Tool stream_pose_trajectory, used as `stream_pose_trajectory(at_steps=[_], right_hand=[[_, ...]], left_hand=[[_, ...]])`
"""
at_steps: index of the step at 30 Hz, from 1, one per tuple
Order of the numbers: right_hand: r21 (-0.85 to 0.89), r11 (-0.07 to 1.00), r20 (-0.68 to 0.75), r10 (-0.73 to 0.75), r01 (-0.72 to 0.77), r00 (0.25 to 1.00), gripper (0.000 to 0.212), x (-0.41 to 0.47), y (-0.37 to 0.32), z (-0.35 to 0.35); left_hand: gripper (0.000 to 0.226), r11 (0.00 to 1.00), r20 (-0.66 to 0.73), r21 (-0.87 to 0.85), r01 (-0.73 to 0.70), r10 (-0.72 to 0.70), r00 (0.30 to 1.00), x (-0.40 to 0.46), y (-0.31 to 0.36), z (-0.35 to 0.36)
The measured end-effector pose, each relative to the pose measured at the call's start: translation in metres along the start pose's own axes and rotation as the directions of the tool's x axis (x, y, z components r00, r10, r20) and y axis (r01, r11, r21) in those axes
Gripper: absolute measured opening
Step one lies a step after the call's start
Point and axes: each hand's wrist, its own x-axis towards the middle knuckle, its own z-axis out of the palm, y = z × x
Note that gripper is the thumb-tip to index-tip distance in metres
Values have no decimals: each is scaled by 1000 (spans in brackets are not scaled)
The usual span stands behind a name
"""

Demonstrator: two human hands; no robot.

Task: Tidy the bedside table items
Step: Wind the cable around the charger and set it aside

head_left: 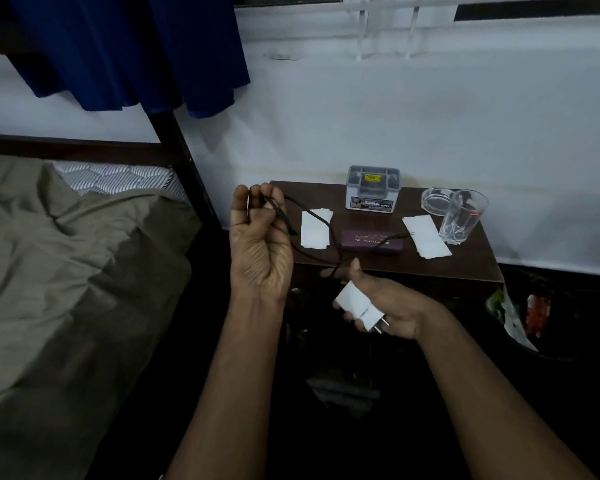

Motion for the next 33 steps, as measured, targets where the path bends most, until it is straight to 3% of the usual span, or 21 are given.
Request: stream_pose_trajectory(at_steps=[2, 4, 6, 7, 9, 11, 13, 17, 19, 22, 25, 28, 30, 31, 33], right_hand=[[-1, 994, 129, -109, 110, 986, 65, -2, -2, 4], [-125, 962, 133, -226, 242, 965, 62, -2, -2, 8], [-326, 870, 142, -341, 369, 929, 23, 1, -1, 16], [-365, 837, 166, -373, 409, 913, 22, 3, -1, 21], [-324, 832, 162, -420, 450, 893, 31, 7, 0, 30], [-286, 809, 154, -489, 513, 858, 19, 11, 0, 32], [-354, 761, 153, -526, 544, 836, 5, 14, -2, 31], [-391, 778, -73, -559, 492, 826, 27, 17, -10, 15], [-491, 733, -247, -636, 472, 731, 24, 21, -14, 6], [-642, 631, -397, -760, 435, 514, 13, 27, -19, -8], [-641, 586, -433, -809, 496, 397, 7, 28, -22, -13], [-645, 546, -415, -838, 535, 355, 9, 31, -21, -10], [-673, 511, -376, -859, 535, 347, 13, 32, -20, -9], [-682, 499, -355, -865, 534, 355, 15, 32, -20, -8], [-714, 482, -308, -868, 508, 390, 15, 32, -21, -7]], left_hand=[[39, 999, -44, 41, -20, 21, 999, 3, 1, -2], [39, 996, -109, 72, -43, 50, 993, 5, -1, -6], [37, 996, -158, 66, -60, 70, 985, 6, -3, -10], [36, 996, -177, 61, -65, 75, 981, 6, -4, -12], [33, 996, -216, 64, -65, 77, 973, 7, -6, -14], [31, 996, -243, 75, -57, 74, 967, 8, -8, -17], [32, 991, -249, 121, -49, 78, 965, 9, -7, -22], [31, 904, -129, 421, -79, 146, 981, 12, 1, -43], [28, 716, -22, 681, -151, 226, 974, 16, 6, -58], [34, 251, 174, 939, -234, 241, 955, 22, 10, -78], [42, -260, 383, 898, -356, 63, 921, 23, 10, -89], [70, -613, 275, 744, -266, -81, 958, 25, 8, -94], [79, -681, 153, 709, -185, -107, 982, 26, 8, -94], [77, -662, 124, 729, -178, -127, 984, 25, 8, -94], [65, -529, 140, 821, -217, -182, 973, 22, 5, -90]])
